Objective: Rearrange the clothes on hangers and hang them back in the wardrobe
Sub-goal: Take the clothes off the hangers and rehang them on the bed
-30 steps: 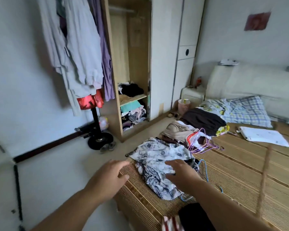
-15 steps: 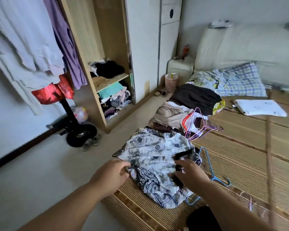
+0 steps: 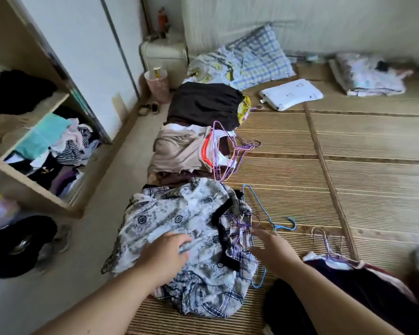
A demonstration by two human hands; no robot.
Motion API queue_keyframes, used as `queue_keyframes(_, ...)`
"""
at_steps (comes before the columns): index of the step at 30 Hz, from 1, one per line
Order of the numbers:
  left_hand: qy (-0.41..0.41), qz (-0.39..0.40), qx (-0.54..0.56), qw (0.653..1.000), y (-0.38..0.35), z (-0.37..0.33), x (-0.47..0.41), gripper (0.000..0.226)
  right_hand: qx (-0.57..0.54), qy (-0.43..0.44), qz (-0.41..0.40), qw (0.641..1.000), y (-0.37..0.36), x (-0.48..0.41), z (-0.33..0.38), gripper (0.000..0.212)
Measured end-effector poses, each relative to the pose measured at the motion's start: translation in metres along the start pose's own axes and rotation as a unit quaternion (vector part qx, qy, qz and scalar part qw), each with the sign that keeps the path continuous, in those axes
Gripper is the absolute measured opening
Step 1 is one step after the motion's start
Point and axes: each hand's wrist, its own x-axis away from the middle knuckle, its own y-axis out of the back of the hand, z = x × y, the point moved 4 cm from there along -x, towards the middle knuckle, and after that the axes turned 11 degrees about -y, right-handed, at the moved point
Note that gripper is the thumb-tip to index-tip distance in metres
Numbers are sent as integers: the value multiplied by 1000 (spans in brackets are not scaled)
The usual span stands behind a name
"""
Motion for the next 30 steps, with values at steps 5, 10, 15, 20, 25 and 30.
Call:
queue_keyframes(5,-51,80,-10,995,-49,23,-96,41,-104,-121,-11,987,-46,-52,-35,56)
queue_keyframes(10,-107,165,-72,978,-100,70,-168,46,-225,-210,-4,951,-118,-120,-48,55)
queue_keyframes(15,-139,229,-115,957,-140,119,-211,62,-215,-254,-21,943,-176,-173,-44,27)
queue_keyframes(20,-120,272,-142,944,-160,148,-218,65,-223,-254,-13,941,-199,-205,-36,24)
queue_keyframes(25,-140,257,-99,951,-136,133,-211,63,-316,-259,-68,910,-188,-191,-23,8)
queue_keyframes(30,-185,189,-97,959,-67,71,-211,63,-372,-224,-139,890,-130,-136,5,8)
